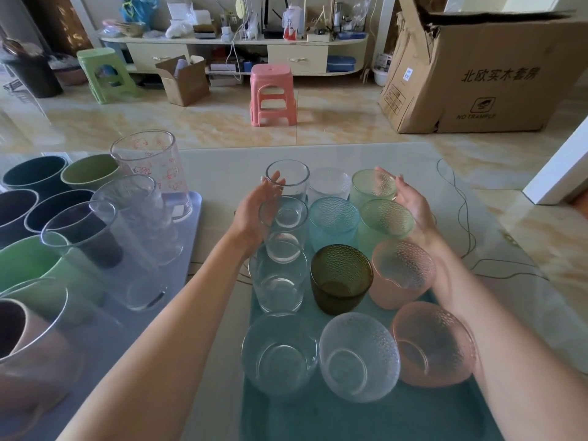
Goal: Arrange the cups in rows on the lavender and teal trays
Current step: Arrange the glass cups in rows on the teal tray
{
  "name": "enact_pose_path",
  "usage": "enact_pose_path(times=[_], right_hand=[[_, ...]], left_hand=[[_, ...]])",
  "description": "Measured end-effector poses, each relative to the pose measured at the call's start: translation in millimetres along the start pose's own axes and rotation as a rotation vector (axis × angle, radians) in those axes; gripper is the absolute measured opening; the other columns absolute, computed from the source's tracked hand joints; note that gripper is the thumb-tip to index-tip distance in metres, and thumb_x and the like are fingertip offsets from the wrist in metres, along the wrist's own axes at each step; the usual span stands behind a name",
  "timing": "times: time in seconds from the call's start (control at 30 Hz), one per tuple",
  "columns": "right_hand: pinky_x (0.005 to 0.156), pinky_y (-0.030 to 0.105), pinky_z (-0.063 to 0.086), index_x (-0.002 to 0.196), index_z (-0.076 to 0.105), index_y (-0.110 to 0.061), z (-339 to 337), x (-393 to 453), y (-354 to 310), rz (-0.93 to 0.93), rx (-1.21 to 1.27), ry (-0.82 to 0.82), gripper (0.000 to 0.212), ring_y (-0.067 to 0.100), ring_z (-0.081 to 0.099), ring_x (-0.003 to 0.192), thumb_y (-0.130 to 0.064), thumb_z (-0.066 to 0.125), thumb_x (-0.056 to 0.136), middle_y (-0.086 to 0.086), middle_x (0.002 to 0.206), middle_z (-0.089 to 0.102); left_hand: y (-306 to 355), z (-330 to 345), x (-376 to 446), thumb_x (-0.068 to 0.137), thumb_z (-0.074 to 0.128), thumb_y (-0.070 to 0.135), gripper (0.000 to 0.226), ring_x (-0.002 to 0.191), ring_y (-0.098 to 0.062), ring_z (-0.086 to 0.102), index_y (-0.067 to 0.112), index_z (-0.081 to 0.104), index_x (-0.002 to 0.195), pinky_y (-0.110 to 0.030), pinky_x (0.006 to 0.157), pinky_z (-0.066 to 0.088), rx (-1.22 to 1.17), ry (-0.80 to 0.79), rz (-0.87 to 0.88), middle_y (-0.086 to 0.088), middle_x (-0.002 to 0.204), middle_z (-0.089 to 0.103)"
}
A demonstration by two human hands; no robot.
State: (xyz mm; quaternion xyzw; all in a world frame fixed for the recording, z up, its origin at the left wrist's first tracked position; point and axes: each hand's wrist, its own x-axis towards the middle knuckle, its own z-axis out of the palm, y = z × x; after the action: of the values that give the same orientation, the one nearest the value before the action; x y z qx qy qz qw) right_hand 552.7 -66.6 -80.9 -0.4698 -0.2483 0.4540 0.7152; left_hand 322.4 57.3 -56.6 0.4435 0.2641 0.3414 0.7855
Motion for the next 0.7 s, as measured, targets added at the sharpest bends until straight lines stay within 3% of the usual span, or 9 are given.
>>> enact_pose_path(times=[0.07,0.13,0.2,0.27,0.33,0.37,0.47,0.57,0.7], right_hand=[[0.058,0.029,0.057,0.144,0.035,-0.015,-1.7,-0.6,1.6,0.008,-0.005,0.009,0.049,0.021,0.071,0.077,-0.036,0.023,0.101,0.006,0.094,0.073],[0.065,0.034,0.058,0.142,0.039,-0.017,0.1,-3.6,-0.8,0.0,-0.017,0.021,0.054,0.026,0.07,0.084,-0.045,0.032,0.097,0.014,0.098,0.07],[0.089,0.047,0.051,0.135,0.051,-0.023,0.9,-6.3,-3.7,-0.026,-0.082,0.063,0.071,0.037,0.059,0.105,-0.064,0.054,0.078,0.024,0.103,0.05],[0.104,0.056,0.034,0.129,0.057,-0.026,-8.9,-3.8,-1.0,-0.03,-0.116,0.066,0.08,0.041,0.045,0.111,-0.072,0.064,0.064,0.017,0.107,0.035],[0.096,0.05,0.045,0.132,0.054,-0.023,-8.7,-3.8,-0.5,-0.042,-0.087,0.077,0.07,0.036,0.052,0.105,-0.068,0.052,0.079,0.027,0.11,0.041],[0.084,0.042,0.055,0.135,0.05,-0.019,-7.2,-3.2,-0.3,-0.038,-0.086,0.076,0.063,0.033,0.06,0.099,-0.061,0.039,0.089,0.031,0.114,0.051],[0.065,0.03,0.057,0.14,0.041,-0.013,-4.3,-0.9,2.8,-0.035,-0.038,-0.003,0.057,0.023,0.07,0.088,-0.047,0.02,0.099,0.01,0.104,0.07],[0.068,0.03,0.058,0.14,0.039,-0.011,-1.4,-1.2,4.5,-0.049,-0.019,-0.007,0.059,0.022,0.07,0.089,-0.047,0.025,0.096,0.008,0.102,0.072],[0.085,0.036,0.053,0.138,0.045,-0.017,-1.8,-8.5,7.2,-0.049,-0.071,0.027,0.061,0.023,0.065,0.106,-0.055,0.032,0.093,0.008,0.121,0.064]], left_hand=[[-0.2,-2.3,1.2,0.102,0.027,0.024,0.045,0.115,-0.017,0.053,0.005,0.036,0.142,-0.022,0.096,0.039,0.009,-0.013,-0.003,-0.015,0.143,0.044],[-0.2,-2.8,2.4,0.102,0.026,0.03,0.049,0.094,-0.009,0.054,0.004,0.037,0.142,-0.02,0.089,0.042,0.005,-0.024,-0.007,-0.008,0.122,0.056],[-1.1,-2.8,5.1,0.101,0.024,0.035,0.053,0.095,-0.01,0.053,0.005,0.037,0.142,-0.021,0.083,0.044,-0.003,-0.018,-0.018,-0.004,0.118,0.055],[-2.2,-2.1,7.0,0.101,0.022,0.041,0.055,0.108,-0.013,0.053,0.007,0.039,0.141,-0.022,0.081,0.046,0.006,-0.006,-0.033,-0.005,0.135,0.049],[-3.4,-2.4,8.7,0.1,0.021,0.044,0.058,0.12,-0.015,0.053,0.007,0.04,0.14,-0.025,0.08,0.049,-0.003,-0.001,-0.044,-0.005,0.142,0.045],[-3.6,-2.6,8.8,0.1,0.021,0.045,0.059,0.115,-0.013,0.058,0.006,0.041,0.139,-0.025,0.076,0.052,0.006,-0.001,-0.042,-0.005,0.138,0.049],[-4.7,-2.0,8.7,0.101,0.021,0.043,0.057,0.073,-0.005,0.07,0.003,0.046,0.133,-0.016,0.057,0.053,0.031,-0.003,-0.02,-0.002,0.112,0.058],[-6.1,-2.1,9.3,0.101,0.02,0.04,0.051,0.062,-0.005,0.07,0.003,0.048,0.122,-0.014,0.052,0.051,0.023,-0.007,0.01,-0.002,0.1,0.058],[-5.7,-1.0,8.4,0.101,0.021,0.041,0.052,0.077,-0.011,0.069,0.004,0.057,0.102,-0.02,0.063,0.053,-0.007,0.013,0.005,-0.006,0.113,0.058]])
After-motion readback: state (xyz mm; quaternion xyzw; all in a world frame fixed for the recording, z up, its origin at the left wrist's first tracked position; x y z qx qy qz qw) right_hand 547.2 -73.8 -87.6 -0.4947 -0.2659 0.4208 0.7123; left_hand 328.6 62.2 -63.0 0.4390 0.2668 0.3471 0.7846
